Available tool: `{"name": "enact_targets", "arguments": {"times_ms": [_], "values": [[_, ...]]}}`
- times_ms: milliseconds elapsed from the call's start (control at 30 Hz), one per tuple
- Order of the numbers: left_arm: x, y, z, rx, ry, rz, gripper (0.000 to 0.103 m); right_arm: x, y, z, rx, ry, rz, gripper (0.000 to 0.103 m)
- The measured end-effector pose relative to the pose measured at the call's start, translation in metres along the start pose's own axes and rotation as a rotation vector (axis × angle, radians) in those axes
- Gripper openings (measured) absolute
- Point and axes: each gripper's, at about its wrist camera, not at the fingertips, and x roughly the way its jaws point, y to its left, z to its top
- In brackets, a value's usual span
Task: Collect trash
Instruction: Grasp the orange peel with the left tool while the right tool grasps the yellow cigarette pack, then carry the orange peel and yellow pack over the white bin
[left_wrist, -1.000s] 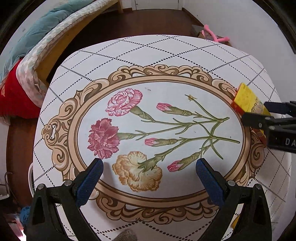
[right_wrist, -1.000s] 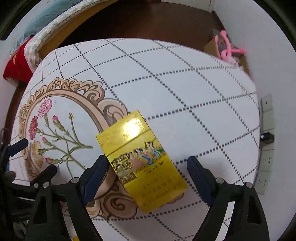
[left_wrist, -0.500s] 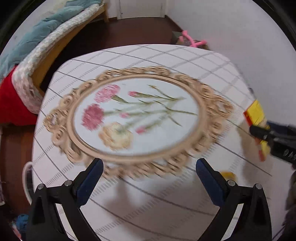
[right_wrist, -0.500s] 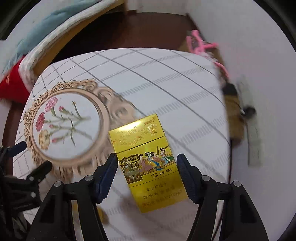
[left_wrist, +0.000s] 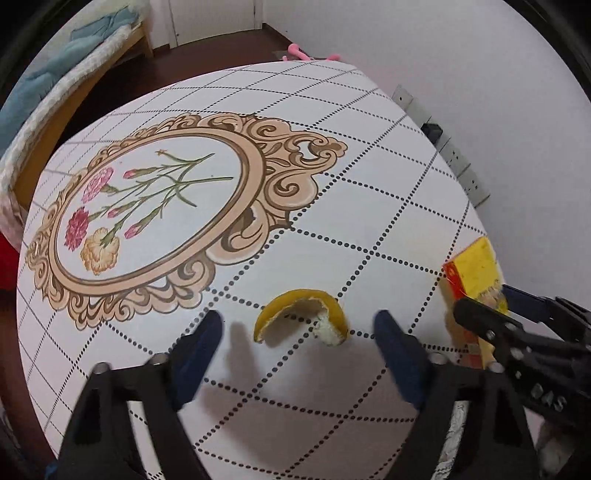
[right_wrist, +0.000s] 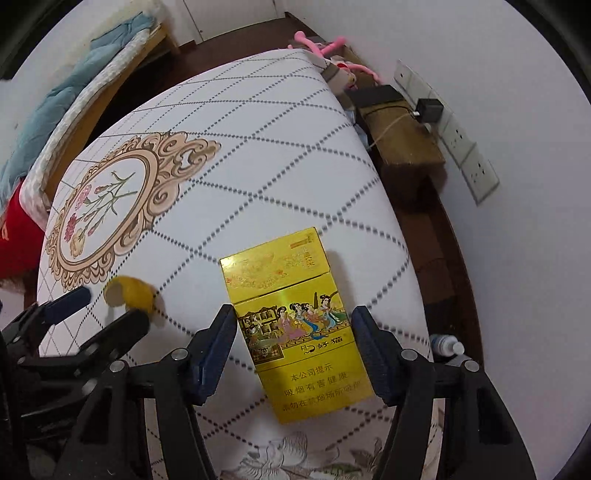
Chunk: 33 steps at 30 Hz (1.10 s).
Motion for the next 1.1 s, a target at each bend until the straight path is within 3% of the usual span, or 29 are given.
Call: {"name": "enact_targets", "arguments": {"times_ms": [33,100,200,433,667,867,1100], "values": [[0.001,-0.002,0.001,0.006,-0.004,0.015,0.056,-0.001,-0.001,-0.002,0.002,-0.002,0.0,0.066],[0.001,-0.003,0.004,0.012,-0.008,0.02,0.038,-0.003,-0.002,-0.006,0.007,-0.008,0.003,0.066],[-0.006,-0.004,0.004,0.01,-0.033,0.026,0.024,-0.009,-0.002,-0.007,0.0,-0.022,-0.001,0.065],[-0.044,0.006,-0.002,0.001,-0.112,0.056,0.021,-0.032,0.005,-0.001,-0.026,-0.071,0.009,0.065],[-0.124,0.056,-0.025,-0.074,-0.221,0.101,0.021,-0.071,0.036,-0.002,-0.06,-0.111,0.077,0.064],[-0.191,0.121,-0.051,-0.137,-0.307,0.194,0.021,-0.111,0.097,-0.01,-0.137,-0.168,0.178,0.064],[-0.258,0.226,-0.1,-0.273,-0.366,0.343,0.021,-0.144,0.205,-0.029,-0.276,-0.201,0.319,0.064]]}}
